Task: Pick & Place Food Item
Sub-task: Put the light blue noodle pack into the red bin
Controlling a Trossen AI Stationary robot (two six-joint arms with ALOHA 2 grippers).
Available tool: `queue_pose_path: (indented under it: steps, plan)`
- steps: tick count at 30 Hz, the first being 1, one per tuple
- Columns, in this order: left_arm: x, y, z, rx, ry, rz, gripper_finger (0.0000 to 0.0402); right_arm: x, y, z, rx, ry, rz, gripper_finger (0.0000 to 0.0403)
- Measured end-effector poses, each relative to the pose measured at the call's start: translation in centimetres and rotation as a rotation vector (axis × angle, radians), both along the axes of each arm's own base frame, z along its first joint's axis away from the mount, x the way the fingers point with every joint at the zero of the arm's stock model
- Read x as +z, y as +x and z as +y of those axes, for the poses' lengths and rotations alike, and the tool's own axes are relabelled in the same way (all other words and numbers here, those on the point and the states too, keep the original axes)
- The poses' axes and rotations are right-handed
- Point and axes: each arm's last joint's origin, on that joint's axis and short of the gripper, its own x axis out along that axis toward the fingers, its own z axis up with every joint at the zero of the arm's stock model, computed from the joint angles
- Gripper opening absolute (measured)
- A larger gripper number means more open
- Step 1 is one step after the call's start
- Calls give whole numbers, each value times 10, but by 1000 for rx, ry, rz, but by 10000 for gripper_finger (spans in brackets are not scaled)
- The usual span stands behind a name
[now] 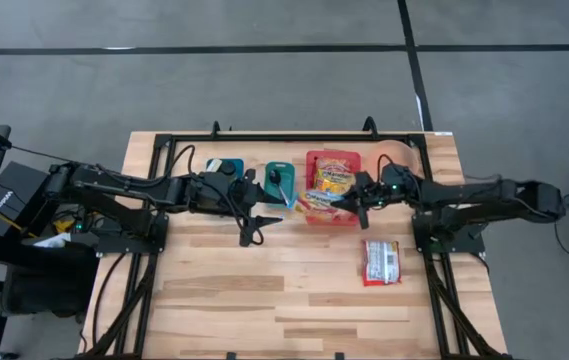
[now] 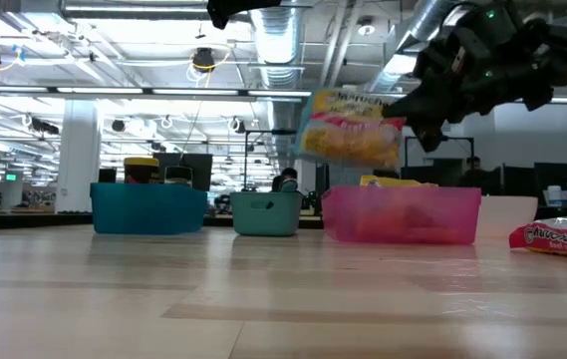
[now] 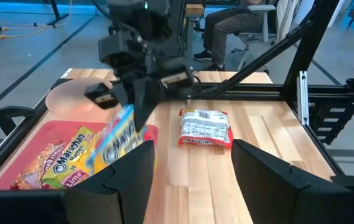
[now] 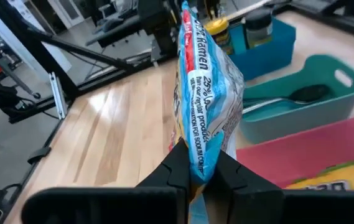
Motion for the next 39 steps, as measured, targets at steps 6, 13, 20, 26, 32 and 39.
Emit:
queue_pose_path:
  steps: [6, 13, 20, 26, 32, 39]
  plan:
    - [0, 0, 0, 0, 0, 0, 210, 0, -23, -5, -48, 29, 124, 23]
    - [0, 0, 0, 0, 0, 1, 210, 0, -41, -15, -117, 18, 191, 19]
    - [0, 0, 0, 0, 0, 1, 210, -3, -49, -21, -142, 20, 239, 21]
    - [0, 0, 0, -1, 0, 0, 210, -10, -54, -25, -120, 77, 289, 20]
    - [-4, 0, 0, 0, -1, -12, 210, -9, -54, -27, -131, 63, 276, 21]
    - [-20, 0, 0, 0, -2, -17, 210, -9, -54, -28, -140, 66, 278, 49]
